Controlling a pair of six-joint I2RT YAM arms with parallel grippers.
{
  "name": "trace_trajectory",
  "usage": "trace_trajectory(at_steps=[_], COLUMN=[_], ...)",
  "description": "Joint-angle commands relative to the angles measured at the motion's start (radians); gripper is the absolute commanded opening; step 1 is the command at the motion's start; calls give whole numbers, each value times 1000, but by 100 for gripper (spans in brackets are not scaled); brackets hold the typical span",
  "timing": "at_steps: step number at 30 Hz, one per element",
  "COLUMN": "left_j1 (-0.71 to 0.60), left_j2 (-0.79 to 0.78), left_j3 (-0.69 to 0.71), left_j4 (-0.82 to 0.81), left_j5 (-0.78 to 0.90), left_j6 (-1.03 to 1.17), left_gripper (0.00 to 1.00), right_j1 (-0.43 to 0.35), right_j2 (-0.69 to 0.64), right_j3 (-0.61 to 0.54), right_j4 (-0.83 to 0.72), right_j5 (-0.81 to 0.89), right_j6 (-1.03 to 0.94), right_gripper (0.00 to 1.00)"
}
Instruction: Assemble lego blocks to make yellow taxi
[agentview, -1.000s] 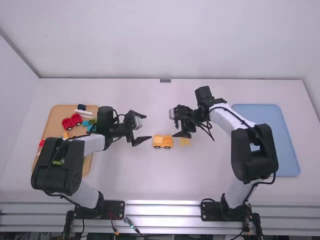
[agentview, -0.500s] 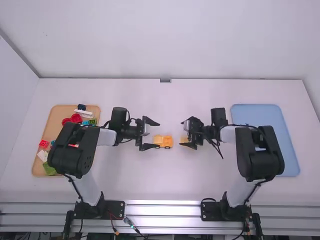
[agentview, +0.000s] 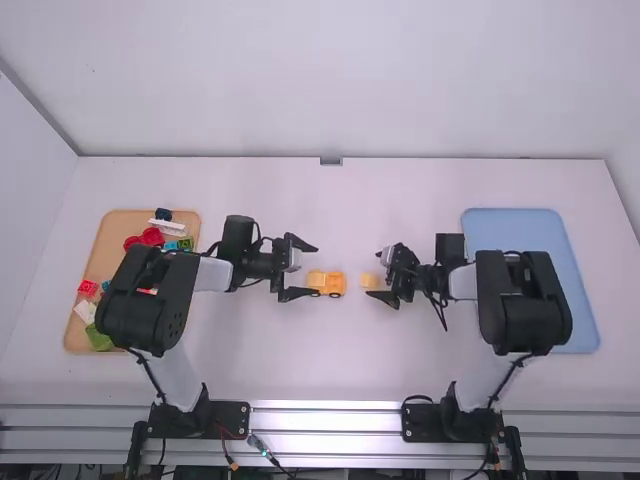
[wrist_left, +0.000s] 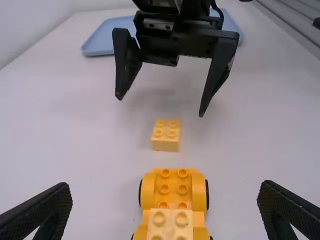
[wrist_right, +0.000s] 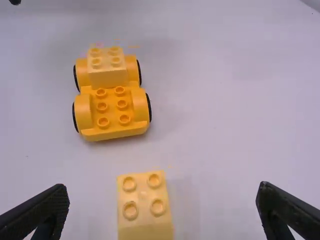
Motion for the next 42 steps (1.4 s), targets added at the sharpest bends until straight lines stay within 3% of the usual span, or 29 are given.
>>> trace_trajectory(at_steps=[1, 5, 16, 18, 24, 42], left_j1=[-2, -2, -2, -2, -2, -2], left_j2=[6, 6, 6, 6, 6, 6], left_j3=[9, 9, 9, 9, 9, 9], left_j4=[-1, -2, 0, -1, 0, -24], left_j5=[14, 15, 17, 18, 18, 10], left_j6=[16, 10, 10, 10, 10, 10], left_gripper=[99, 99, 99, 99, 99, 99], right_j1=[8, -8, 8, 8, 7, 7], right_j2=[84, 135, 174, 174, 174, 174], right_j3=[47, 97, 101, 95, 98, 97], right_j4=[-7, -64, -85, -85, -88, -93], right_j5=[-40, -98, 1, 33, 78, 69], right_j6=[7, -34, -100, -143, -84, -71], right_gripper=[99, 99, 96, 83, 76, 27])
